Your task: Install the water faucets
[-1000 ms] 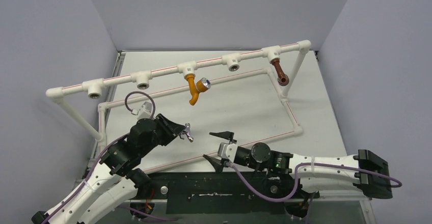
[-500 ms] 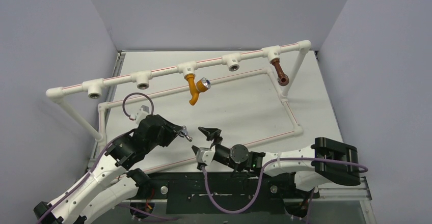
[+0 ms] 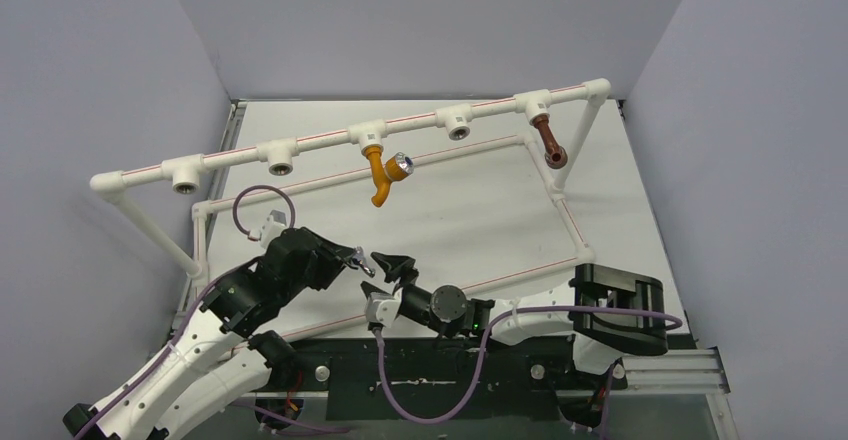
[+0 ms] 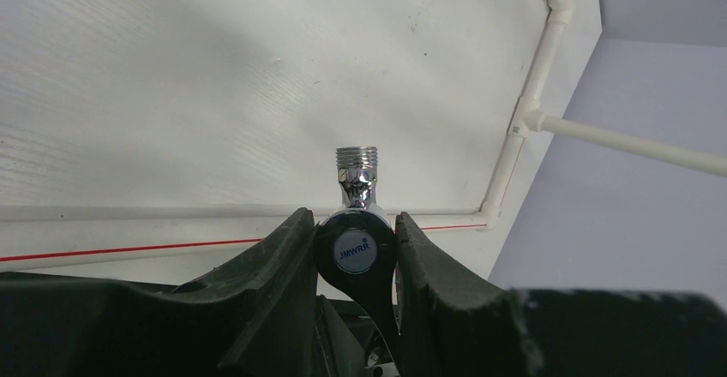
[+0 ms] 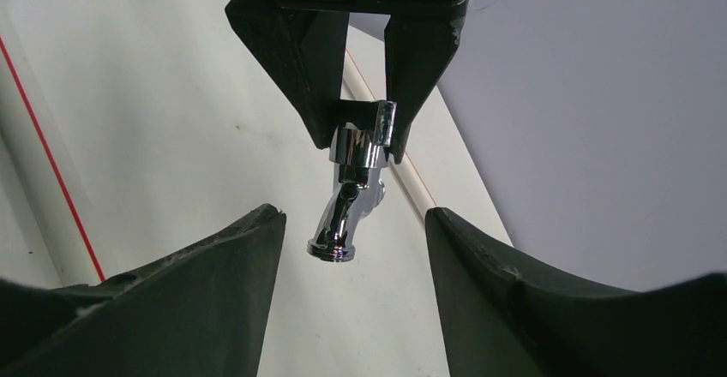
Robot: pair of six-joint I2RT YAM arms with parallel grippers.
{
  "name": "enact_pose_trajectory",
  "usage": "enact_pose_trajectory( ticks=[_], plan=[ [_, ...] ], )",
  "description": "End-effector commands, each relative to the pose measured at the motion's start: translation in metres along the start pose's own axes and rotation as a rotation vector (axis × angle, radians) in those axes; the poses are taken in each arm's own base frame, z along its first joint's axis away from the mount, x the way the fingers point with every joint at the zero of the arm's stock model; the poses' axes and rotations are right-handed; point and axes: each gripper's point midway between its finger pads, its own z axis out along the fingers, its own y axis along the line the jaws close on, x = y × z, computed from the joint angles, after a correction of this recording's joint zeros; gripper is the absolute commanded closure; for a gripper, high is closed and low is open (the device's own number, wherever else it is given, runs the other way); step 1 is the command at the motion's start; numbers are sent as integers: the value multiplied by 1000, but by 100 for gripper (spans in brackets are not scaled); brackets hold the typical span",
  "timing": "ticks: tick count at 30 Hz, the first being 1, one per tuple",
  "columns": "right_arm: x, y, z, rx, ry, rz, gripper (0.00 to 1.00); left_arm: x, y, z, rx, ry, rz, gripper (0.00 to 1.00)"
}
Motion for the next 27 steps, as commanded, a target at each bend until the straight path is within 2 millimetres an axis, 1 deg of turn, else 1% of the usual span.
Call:
enact_pose_trajectory(
  ticks=[1, 4, 8, 14, 19, 22, 23, 24, 27],
  plan=[
    [-25, -25, 12, 119, -71, 6, 41, -11, -24, -12, 74, -33, -42, 100],
    [-21, -24, 15, 136, -58, -10, 45, -12, -24, -13, 75, -36, -43, 100],
    [-17, -22, 21, 144, -45, -27, 55, -11, -23, -12, 72, -34, -44, 100],
    [-15, -23, 25, 165, -33, -45, 65, -11, -22, -13, 71, -32, -43, 100],
    [-10, -22, 27, 174, -11, -59, 78, -10, -23, -13, 77, -25, -44, 100],
    [-12, -23, 26, 179, -15, -54, 92, -10, -22, -13, 78, -27, -44, 100],
    [-12, -23, 26, 179, -14, -51, 99, -10, -22, -13, 79, -26, -44, 100],
    [-13, -24, 26, 180, -16, -46, 100, -9, -22, -13, 81, -24, -42, 100],
    [-15, -25, 24, 181, -23, -27, 100, -7, -26, -13, 105, -14, -21, 100]
  ],
)
